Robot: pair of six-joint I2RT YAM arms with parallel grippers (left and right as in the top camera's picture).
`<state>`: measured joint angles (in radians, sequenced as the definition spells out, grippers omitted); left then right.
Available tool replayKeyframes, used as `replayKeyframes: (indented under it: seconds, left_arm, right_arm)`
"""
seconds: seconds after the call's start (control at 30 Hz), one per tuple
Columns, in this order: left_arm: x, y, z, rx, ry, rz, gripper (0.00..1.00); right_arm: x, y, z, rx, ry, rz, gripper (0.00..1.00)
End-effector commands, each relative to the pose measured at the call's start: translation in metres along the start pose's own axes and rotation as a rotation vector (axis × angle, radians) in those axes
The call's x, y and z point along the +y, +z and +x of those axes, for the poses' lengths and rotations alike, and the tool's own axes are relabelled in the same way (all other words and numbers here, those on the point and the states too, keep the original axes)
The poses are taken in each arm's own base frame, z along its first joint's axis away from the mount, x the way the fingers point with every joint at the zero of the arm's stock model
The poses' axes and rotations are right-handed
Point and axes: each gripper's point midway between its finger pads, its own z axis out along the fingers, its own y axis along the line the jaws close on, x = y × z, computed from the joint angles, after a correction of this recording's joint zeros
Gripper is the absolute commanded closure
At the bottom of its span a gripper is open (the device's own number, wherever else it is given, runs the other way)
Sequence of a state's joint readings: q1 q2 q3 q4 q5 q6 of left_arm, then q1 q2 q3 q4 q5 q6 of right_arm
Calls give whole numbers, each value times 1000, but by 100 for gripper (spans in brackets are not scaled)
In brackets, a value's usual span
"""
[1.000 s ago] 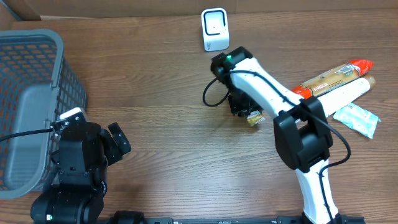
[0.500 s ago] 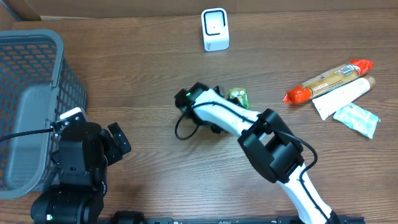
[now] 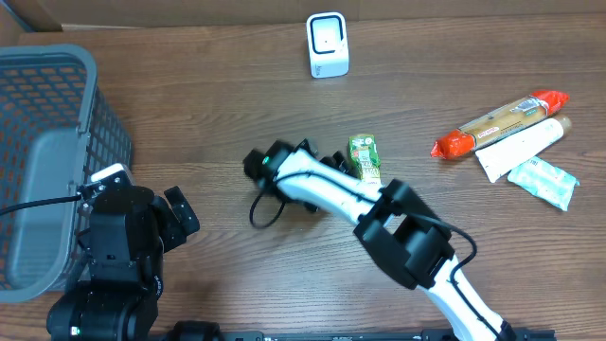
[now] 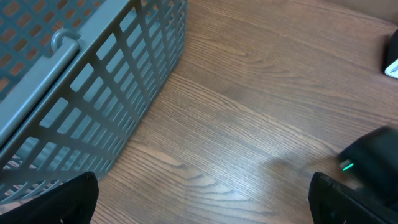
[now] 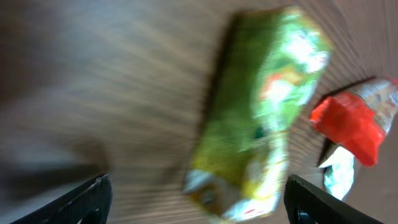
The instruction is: Scan the item barcode
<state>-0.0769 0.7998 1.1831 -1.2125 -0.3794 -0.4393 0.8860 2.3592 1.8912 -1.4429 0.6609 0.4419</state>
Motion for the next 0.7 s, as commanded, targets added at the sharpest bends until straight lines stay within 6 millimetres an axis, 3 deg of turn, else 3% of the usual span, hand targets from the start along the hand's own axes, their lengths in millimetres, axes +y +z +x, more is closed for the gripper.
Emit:
replayKeyframes:
  seconds: [0.0,0.2,0.3,0.37,0.47,0.57,0.67]
  left_arm:
    - [3,0,-1,-6,-12,-13,1]
    - [3,0,-1,-6,-13,-13,0]
    - [3,0,-1,-7,-13,-12,0]
    - [3,0,-1,-7,-13,-12,0]
    - [3,0,-1,-6,-13,-13,0]
    - [3,0,-1,-6,-13,-13,0]
    - [3,0,-1,-6,-13,-13,1]
  right_arm:
    - [-32,10,-9,51,75,-32,12]
    - [-35,40,8,188,89,-143,20]
    - [-32,44,10,246,150,-267,24]
    - [-31,36,4,248,185,-392,24]
    - [-38,7,-14,173,217,-608,24]
    - [-68,-21,-23,96,275,-756,24]
    - [-99,-33,-22,57,314,-865,23]
